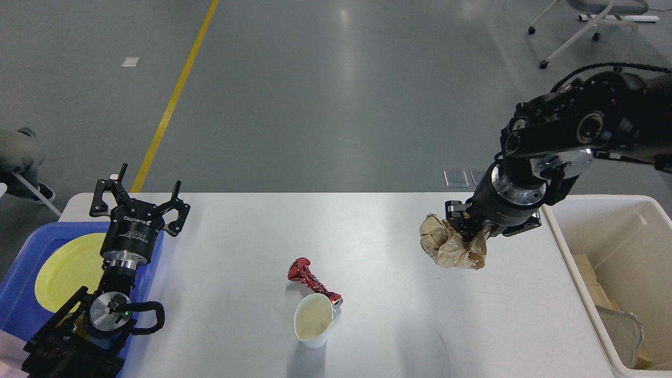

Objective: Tidy desktop
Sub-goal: 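Lift the crumpled paper and carry it into the beige bin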

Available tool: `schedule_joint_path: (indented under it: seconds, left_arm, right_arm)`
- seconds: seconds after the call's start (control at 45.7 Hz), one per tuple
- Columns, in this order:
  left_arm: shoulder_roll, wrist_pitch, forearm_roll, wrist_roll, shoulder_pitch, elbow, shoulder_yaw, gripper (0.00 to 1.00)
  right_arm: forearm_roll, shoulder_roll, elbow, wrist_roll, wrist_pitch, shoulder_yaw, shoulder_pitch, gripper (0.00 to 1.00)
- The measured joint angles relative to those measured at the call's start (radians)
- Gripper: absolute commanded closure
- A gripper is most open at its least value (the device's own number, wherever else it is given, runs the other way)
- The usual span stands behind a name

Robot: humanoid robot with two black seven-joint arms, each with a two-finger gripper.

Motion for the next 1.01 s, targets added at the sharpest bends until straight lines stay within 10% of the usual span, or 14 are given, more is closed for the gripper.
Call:
schedule_joint_path:
  seconds: [0.504, 1.007]
  left_arm:
    - [0.000, 0.000, 0.000, 0.000, 0.000, 0.000, 0.000, 0.01]
    - [0.000, 0.000, 0.000, 0.000, 0.000, 0.000, 0.000, 0.01]
  right_arm:
    - [0.014, -0.123, 0.155, 0.003, 0.097, -0.086, 0.293, 1.00]
    - [-0.020, -0.394, -0.093, 0.002, 0.008, -0.241, 0.087, 1.00]
